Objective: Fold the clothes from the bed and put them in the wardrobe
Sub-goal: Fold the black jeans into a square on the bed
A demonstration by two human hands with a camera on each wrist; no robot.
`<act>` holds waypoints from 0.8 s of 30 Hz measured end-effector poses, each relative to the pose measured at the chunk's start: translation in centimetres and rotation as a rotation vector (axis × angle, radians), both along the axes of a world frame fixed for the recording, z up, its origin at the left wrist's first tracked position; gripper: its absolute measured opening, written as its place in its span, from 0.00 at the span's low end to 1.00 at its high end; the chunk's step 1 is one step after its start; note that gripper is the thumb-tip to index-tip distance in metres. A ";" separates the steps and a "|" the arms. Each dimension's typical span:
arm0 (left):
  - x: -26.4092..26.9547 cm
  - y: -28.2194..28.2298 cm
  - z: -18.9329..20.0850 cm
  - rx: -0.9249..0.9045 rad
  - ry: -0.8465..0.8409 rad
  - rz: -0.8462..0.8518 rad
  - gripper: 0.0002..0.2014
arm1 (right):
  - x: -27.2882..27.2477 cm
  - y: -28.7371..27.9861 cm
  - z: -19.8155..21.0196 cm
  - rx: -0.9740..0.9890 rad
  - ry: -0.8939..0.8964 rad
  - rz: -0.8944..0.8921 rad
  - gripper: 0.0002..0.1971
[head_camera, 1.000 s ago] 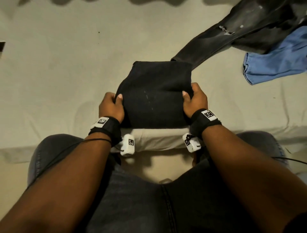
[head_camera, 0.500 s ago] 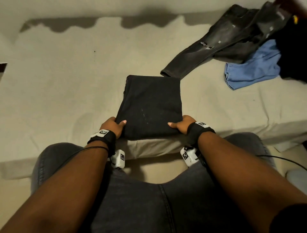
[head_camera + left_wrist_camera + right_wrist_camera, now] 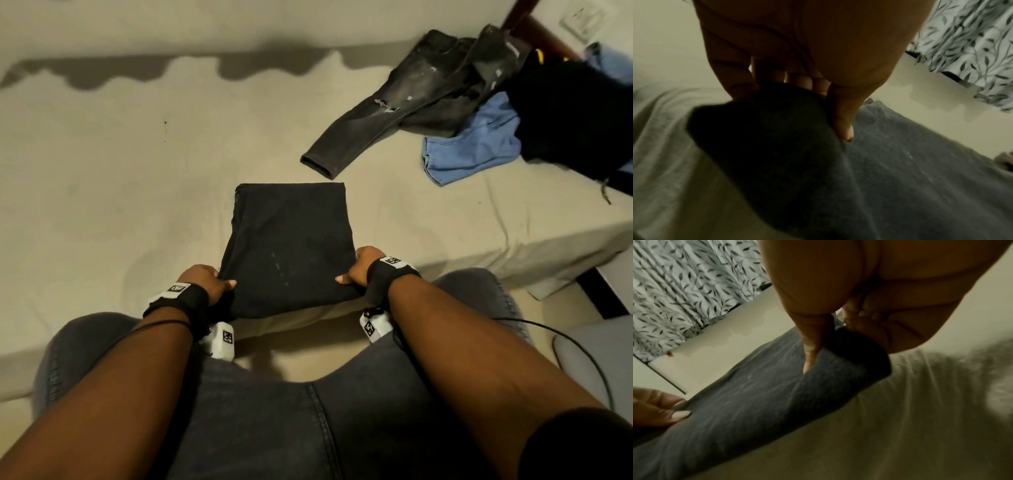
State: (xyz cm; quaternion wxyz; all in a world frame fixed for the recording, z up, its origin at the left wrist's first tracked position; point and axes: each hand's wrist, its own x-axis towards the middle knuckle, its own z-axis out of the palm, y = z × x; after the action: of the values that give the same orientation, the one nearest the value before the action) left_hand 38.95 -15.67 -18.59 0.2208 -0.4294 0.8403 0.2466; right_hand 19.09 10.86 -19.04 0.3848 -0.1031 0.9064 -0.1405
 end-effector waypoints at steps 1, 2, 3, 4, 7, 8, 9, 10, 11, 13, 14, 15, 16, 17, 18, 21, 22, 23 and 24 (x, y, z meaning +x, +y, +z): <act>0.1 0.1 0.0 0.004 -0.002 0.009 0.20 | 0.2 0.1 -0.1 0.004 0.007 0.002 0.32; 0.2 0.1 0.1 0.002 0.002 0.018 0.21 | 0.3 0.1 -0.3 0.006 0.018 0.007 0.34; 0.1 0.2 0.2 -0.003 0.012 0.026 0.20 | 0.4 0.1 -0.3 0.005 0.027 0.012 0.35; -0.1 0.1 0.3 -0.005 0.039 0.046 0.20 | 0.4 0.0 -0.1 -0.008 0.035 0.008 0.35; -1.0 0.1 1.0 0.017 0.225 0.134 0.27 | -0.2 -0.6 1.2 -0.136 0.058 -0.036 0.33; -1.5 0.1 1.3 0.039 0.293 0.141 0.29 | -0.4 -1.0 1.6 -0.188 0.057 -0.059 0.33; -2.1 0.1 1.5 0.072 0.350 0.139 0.29 | -0.7 -1.3 2.2 -0.227 0.054 -0.074 0.32; -2.6 0.1 1.6 0.105 0.386 0.130 0.28 | -1.0 -1.7 2.7 -0.254 0.051 -0.084 0.31; -3.2 0.1 1.8 0.132 0.412 0.117 0.27 | -1.3 -2.1 3.1 -0.271 0.052 -0.084 0.30; -4.3 -0.4 2.0 0.154 0.448 0.105 0.24 | -2.3 -2.8 3.7 -0.288 0.050 -0.069 0.29; -4.9 -0.9 2.0 0.153 0.472 0.107 0.22 | -2.9 -3.2 3.9 -0.288 0.043 -0.053 0.28; -5.5 -1.5 2.1 0.146 0.504 0.109 0.20 | -3.6 -3.6 4.2 -0.280 0.040 -0.026 0.26; -6.3 -2.1 2.1 0.137 0.537 0.116 0.17 | -4.6 -3.9 4.2 -0.264 0.037 0.010 0.25; -6.9 -2.6 2.4 0.134 0.575 0.125 0.13 | -5.4 -4.0 4.3 -0.244 0.041 0.050 0.25; -7.7 -3.3 2.4 0.148 0.616 0.154 0.11 | -6.4 -4.1 3.9 -0.219 0.059 0.079 0.24; -9.7 -5.3 1.8 0.217 0.717 0.274 0.06 | -9.4 -4.7 2.1 -0.223 0.143 0.032 0.26; -10.3 -5.8 1.2 0.221 0.724 0.300 0.07 | -10.1 -5.0 1.5 -0.261 0.153 -0.032 0.30; -11.0 -6.3 0.7 0.231 0.722 0.322 0.10 | -10.7 -5.6 1.1 -0.307 0.152 -0.093 0.34; -11.7 -6.7 0.0 0.243 0.708 0.342 0.13 | -11.3 -6.3 0.6 -0.354 0.142 -0.145 0.36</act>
State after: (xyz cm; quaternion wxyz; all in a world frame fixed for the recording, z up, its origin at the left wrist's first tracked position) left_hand 27.29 -22.34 -18.64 -0.0770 -0.4225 0.7455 0.5096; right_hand 7.80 4.57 -18.45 0.2845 -0.1130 0.8976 -0.3173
